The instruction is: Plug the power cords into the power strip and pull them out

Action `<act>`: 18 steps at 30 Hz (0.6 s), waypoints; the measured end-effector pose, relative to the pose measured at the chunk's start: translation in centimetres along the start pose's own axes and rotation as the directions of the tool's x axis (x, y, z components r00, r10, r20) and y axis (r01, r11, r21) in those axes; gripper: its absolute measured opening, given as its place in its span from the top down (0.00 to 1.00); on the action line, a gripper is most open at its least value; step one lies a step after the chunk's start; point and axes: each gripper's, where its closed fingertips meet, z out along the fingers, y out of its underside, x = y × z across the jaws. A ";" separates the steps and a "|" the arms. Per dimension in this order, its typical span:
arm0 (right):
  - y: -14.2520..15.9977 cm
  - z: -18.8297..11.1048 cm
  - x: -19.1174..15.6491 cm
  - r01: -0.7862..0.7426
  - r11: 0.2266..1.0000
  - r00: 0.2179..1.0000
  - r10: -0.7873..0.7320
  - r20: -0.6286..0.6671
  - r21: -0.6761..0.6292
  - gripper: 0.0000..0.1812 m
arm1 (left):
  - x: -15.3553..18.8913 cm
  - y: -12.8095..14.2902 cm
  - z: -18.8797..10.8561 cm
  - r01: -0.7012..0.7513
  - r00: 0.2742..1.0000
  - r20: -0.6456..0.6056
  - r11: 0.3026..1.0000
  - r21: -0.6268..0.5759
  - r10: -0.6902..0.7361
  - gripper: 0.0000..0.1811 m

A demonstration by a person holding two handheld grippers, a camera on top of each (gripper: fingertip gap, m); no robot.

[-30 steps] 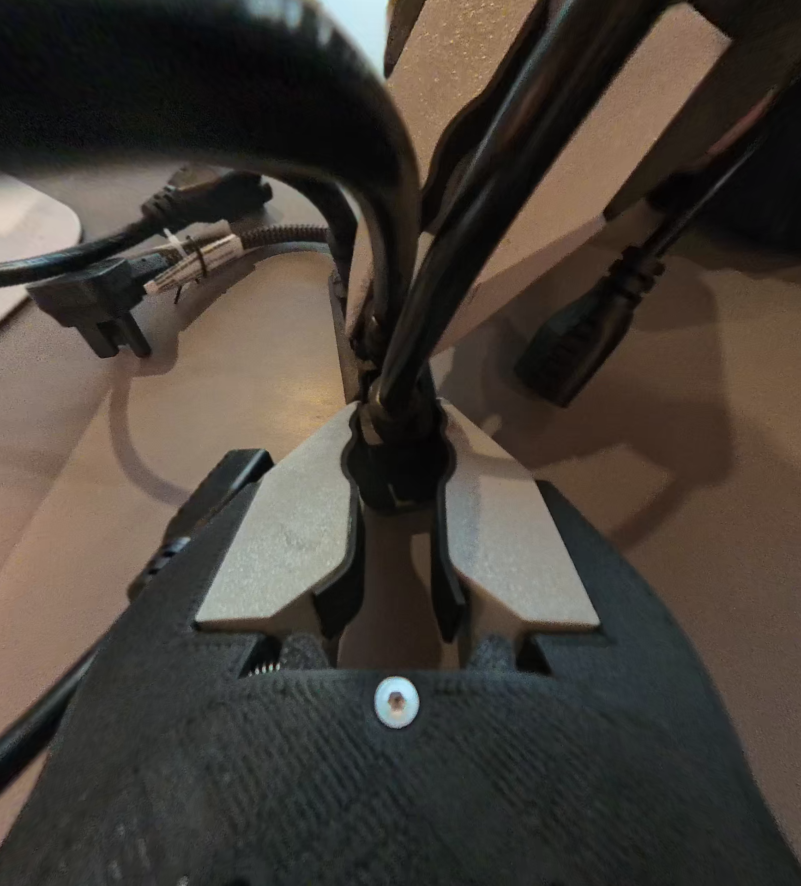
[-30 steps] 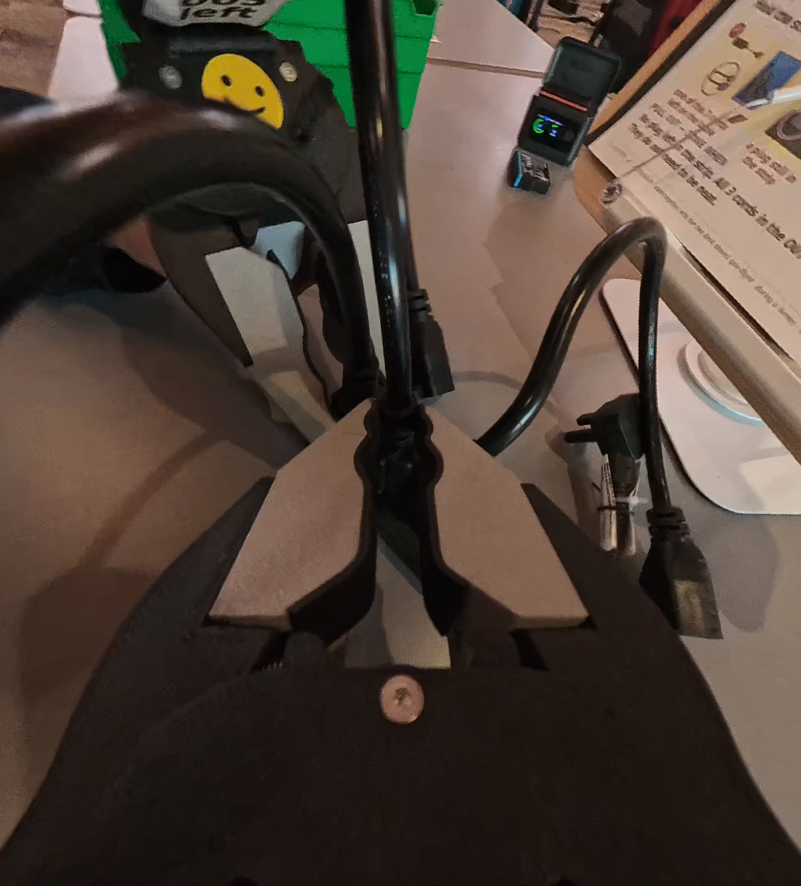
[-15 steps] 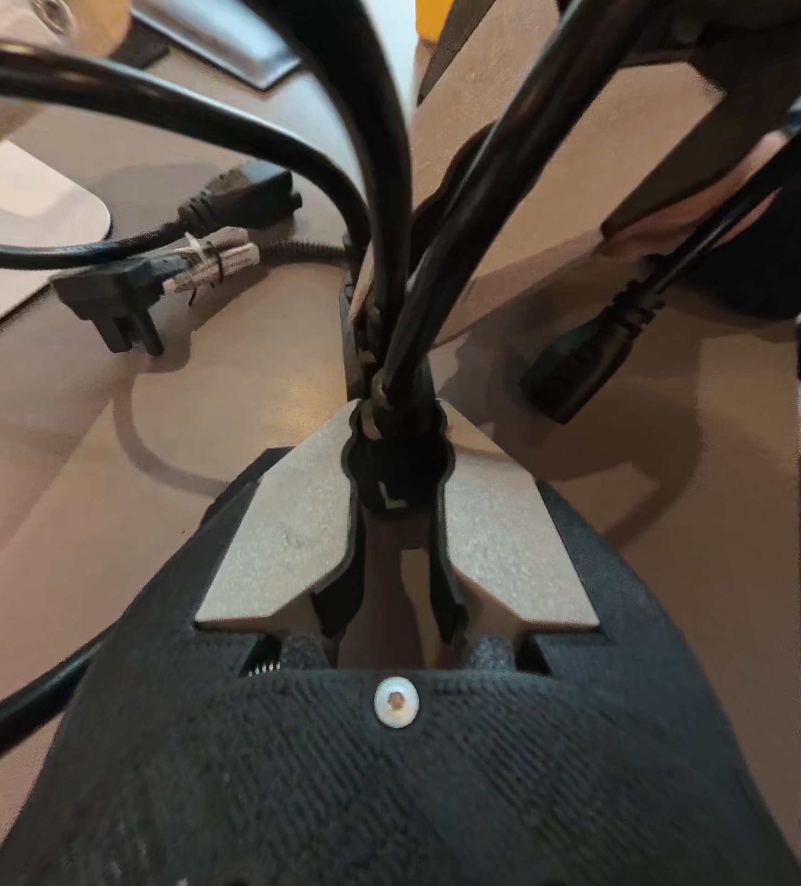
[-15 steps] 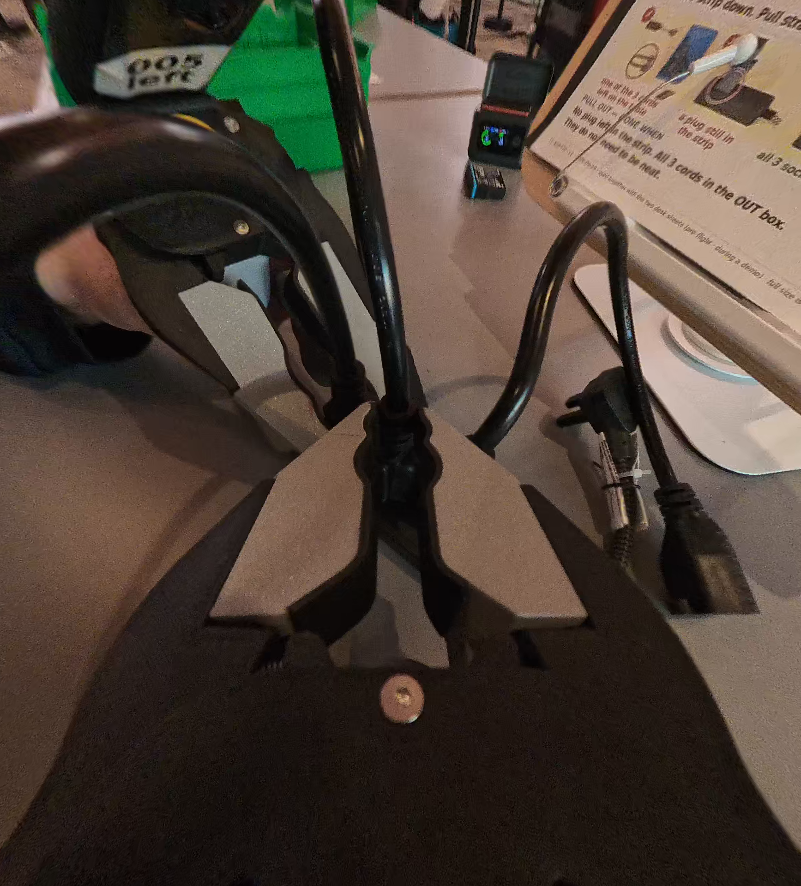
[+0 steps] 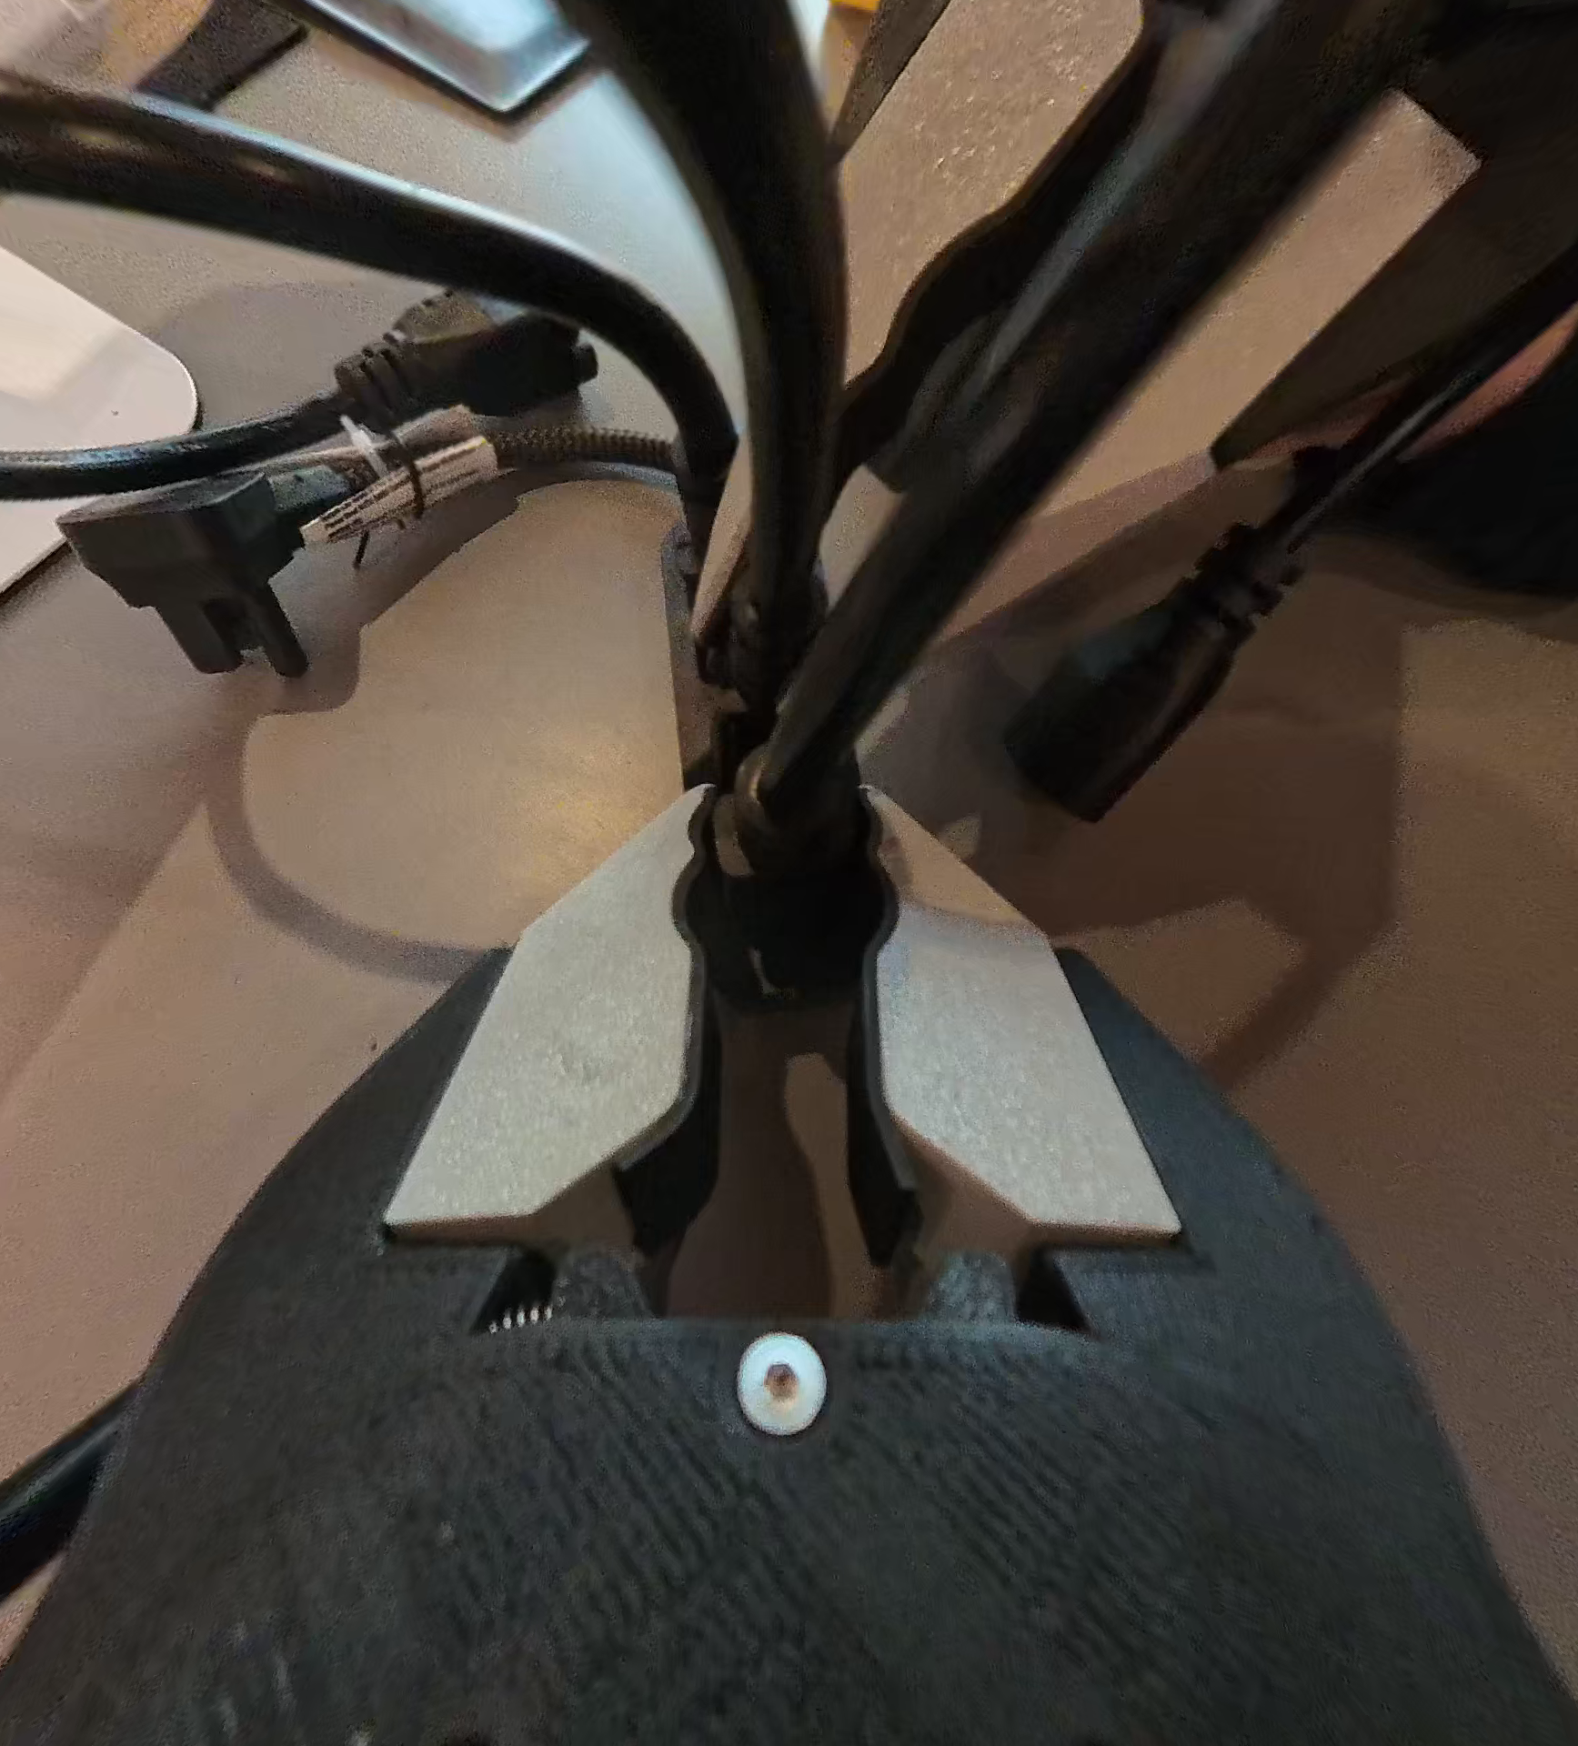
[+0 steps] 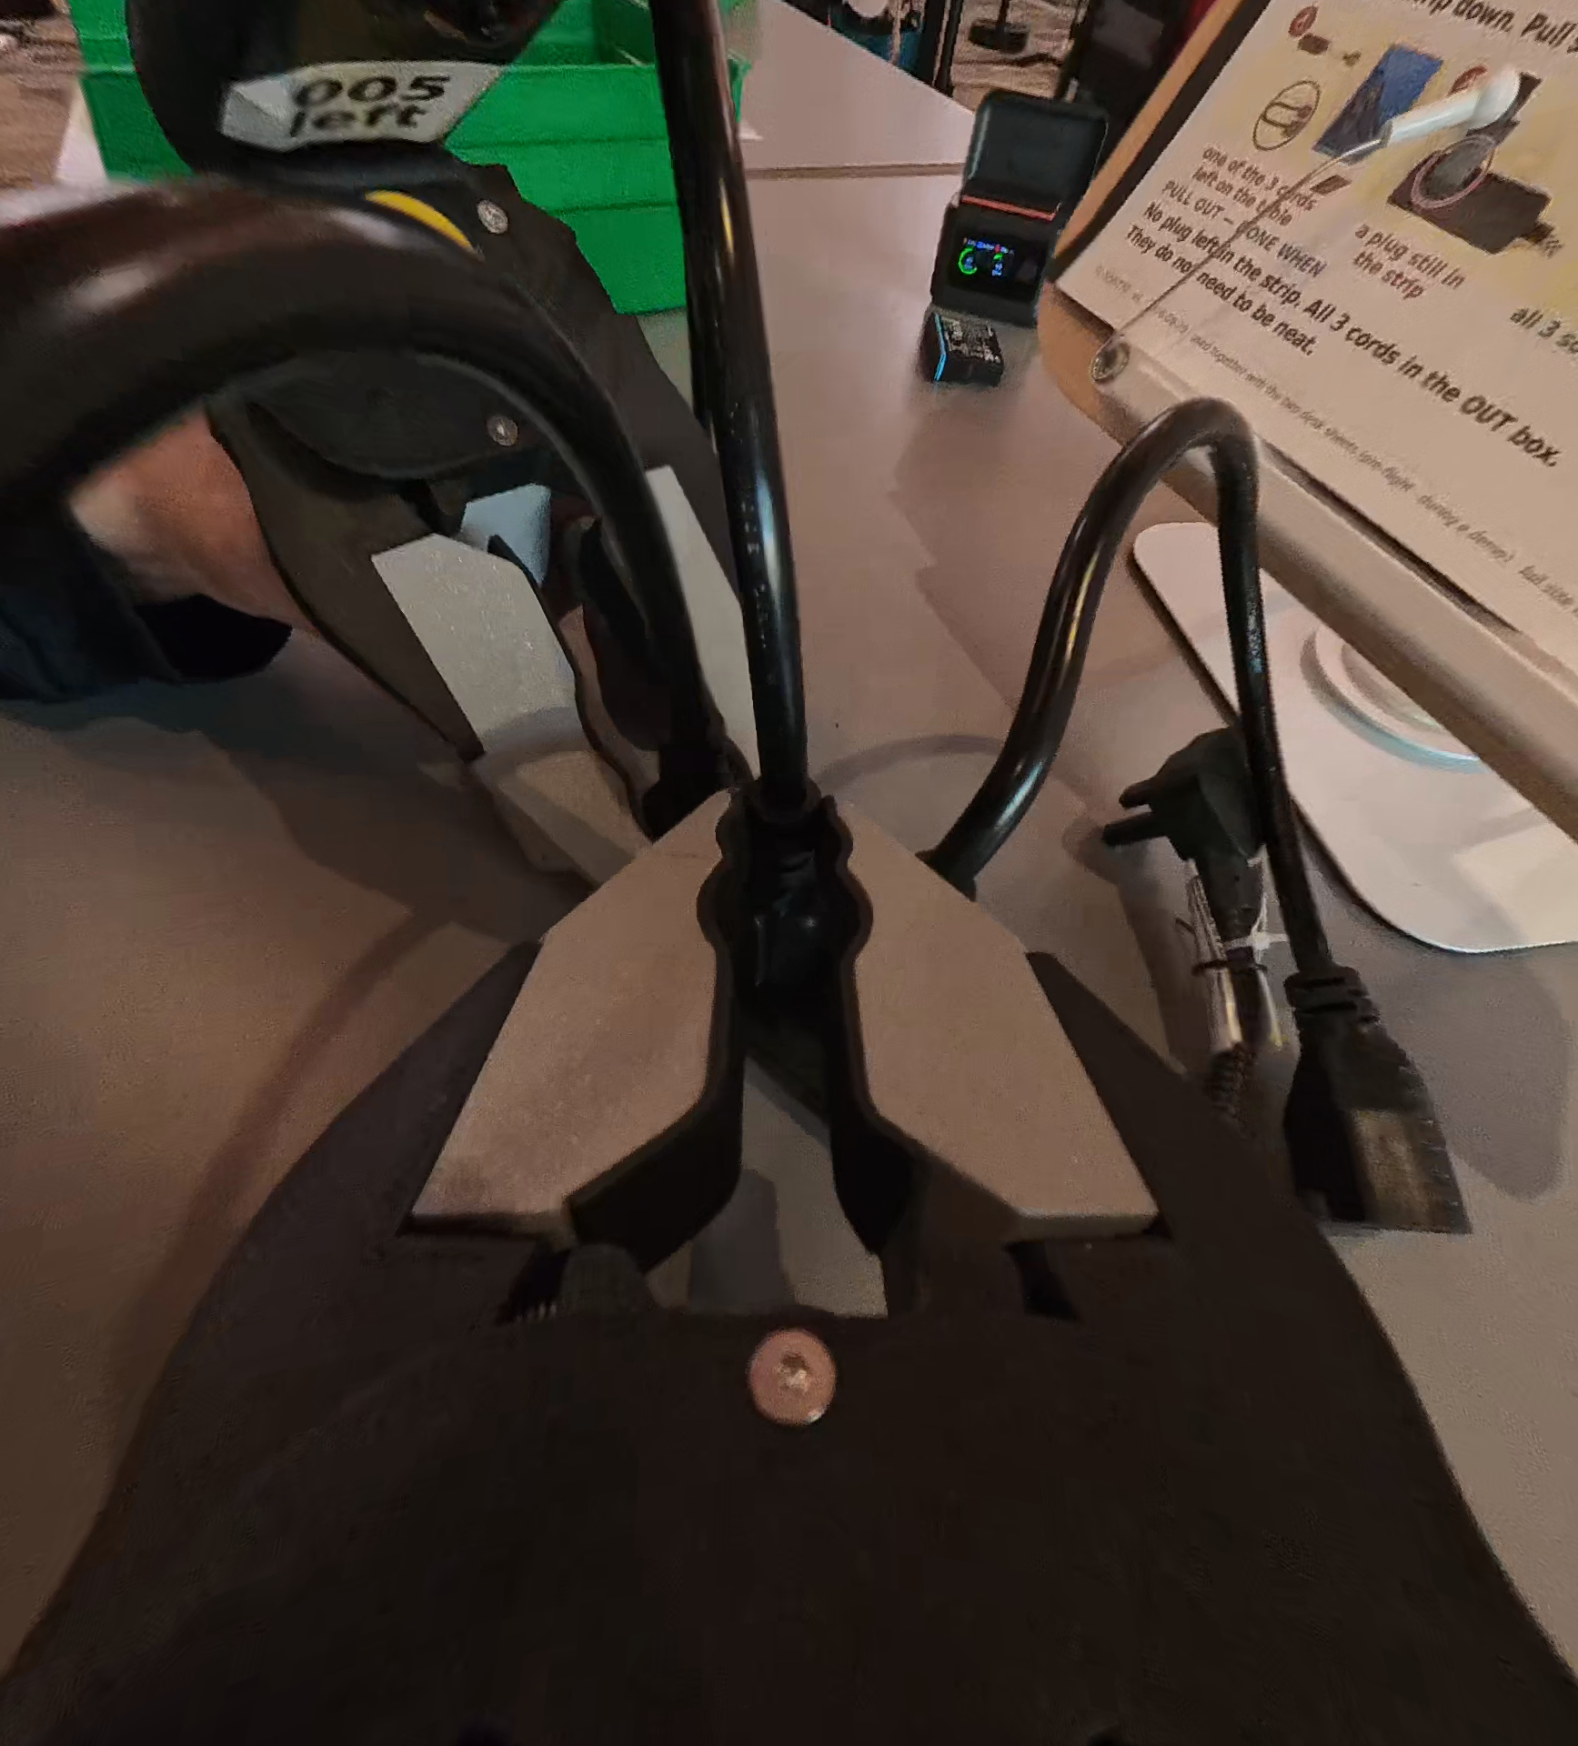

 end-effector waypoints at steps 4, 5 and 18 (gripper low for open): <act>-0.1 0.0 -0.4 0.014 1.000 0.999 -0.013 0.046 0.000 0.94 | 0.0 0.2 -0.6 -0.005 1.000 -0.016 1.000 -0.005 0.005 0.85; 0.0 0.2 -0.4 0.030 0.999 0.999 -0.029 0.035 -0.017 0.94 | 0.1 0.6 -0.3 -0.002 1.000 -0.013 1.000 -0.027 0.002 0.85; 0.0 0.5 -0.2 0.117 0.990 0.987 -0.125 -0.103 -0.079 0.94 | -0.3 0.0 0.2 -0.025 0.997 0.067 0.997 -0.069 0.029 0.86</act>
